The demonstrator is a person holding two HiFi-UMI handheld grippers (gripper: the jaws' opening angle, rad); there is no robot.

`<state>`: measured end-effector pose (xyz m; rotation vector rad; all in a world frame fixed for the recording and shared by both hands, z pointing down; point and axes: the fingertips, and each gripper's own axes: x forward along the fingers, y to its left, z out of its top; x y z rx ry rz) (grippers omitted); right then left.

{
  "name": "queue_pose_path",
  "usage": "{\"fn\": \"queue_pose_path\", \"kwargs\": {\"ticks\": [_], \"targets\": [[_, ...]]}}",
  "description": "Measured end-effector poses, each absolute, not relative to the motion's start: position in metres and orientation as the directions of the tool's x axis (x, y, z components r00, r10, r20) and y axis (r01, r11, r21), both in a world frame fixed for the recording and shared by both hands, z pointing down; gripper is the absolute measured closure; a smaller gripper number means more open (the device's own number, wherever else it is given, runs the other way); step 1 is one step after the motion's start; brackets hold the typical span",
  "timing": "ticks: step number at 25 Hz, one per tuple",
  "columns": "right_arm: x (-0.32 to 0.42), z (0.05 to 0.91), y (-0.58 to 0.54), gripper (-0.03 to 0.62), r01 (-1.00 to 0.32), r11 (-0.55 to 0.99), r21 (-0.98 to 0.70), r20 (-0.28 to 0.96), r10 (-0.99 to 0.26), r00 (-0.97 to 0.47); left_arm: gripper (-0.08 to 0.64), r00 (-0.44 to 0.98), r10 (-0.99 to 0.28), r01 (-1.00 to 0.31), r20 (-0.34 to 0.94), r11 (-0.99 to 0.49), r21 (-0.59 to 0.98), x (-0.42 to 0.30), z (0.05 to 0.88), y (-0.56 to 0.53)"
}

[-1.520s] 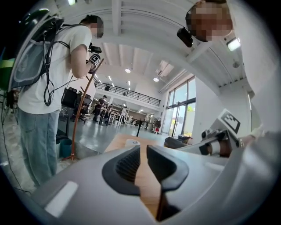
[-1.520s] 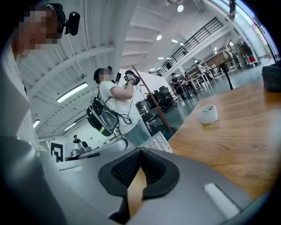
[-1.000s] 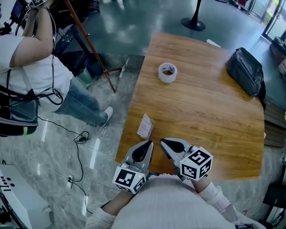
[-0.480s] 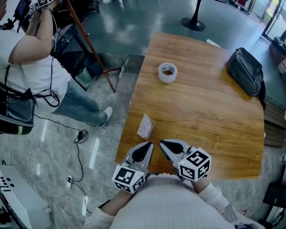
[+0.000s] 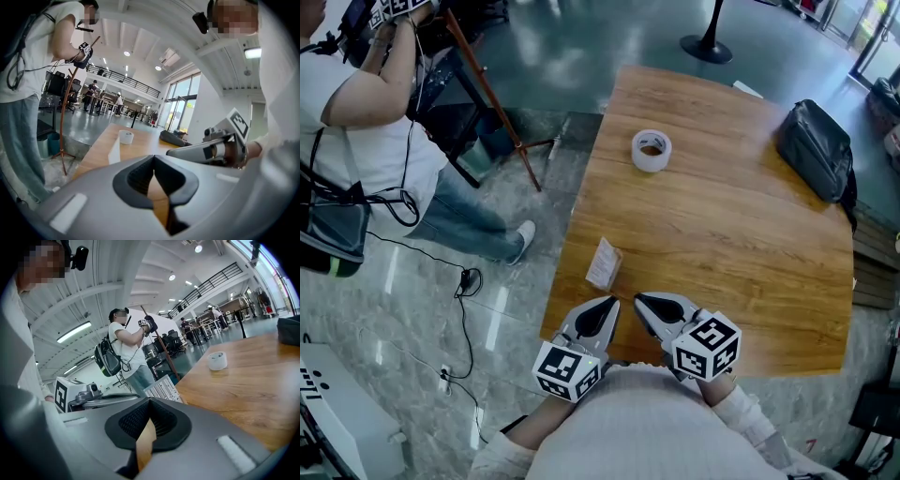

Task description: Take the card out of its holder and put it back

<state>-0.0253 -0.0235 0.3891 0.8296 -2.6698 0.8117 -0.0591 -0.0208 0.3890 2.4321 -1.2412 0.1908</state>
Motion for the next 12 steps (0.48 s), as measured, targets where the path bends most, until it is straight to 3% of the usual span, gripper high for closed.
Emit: {"fn": "queue_pose_path", "kwargs": {"ticks": [12], "targets": [[-0.0259, 0.3951, -0.0269, 0.598, -0.595, 0.671, -0.441, 0.385, -0.458, -0.801, 0.552, 0.603, -0.732, -0.792, 0.317, -0.503, 0.345, -0.0657, 0.3978, -0.0248]]}}
